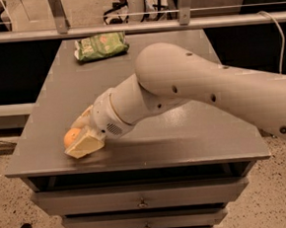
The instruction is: Move orange near green jalapeno chip bag
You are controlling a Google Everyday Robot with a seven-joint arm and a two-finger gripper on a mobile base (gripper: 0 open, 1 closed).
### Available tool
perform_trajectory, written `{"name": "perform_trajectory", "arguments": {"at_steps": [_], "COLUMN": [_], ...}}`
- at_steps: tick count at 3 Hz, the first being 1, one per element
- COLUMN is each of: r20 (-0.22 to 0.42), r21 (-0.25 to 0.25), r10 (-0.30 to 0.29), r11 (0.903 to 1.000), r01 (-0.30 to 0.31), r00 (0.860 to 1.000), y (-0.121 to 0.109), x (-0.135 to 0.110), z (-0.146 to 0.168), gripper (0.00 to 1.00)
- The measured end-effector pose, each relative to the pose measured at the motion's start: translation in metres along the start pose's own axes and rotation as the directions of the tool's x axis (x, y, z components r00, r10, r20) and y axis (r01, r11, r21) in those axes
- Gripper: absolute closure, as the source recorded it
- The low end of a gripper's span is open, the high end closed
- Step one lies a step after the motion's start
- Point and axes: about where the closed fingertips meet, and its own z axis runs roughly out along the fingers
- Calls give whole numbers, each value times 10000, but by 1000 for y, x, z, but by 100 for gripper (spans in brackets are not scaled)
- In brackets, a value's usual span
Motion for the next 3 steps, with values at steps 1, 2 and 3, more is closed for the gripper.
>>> {"name": "perform_trajectory", "arguments": {"at_steps": [1, 2, 3], "r20": [-342, -434, -438], "r21": [917, 1655, 1587], "r10": [-77, -165, -170], "r11": [9957, 9859, 9870], "r01": [108, 234, 237], "r00": [9994, 9989, 9989], "y": [-38, -66, -63], "x": [8, 7, 7], "z": [-40, -71, -68], "gripper": [100, 100, 100]}}
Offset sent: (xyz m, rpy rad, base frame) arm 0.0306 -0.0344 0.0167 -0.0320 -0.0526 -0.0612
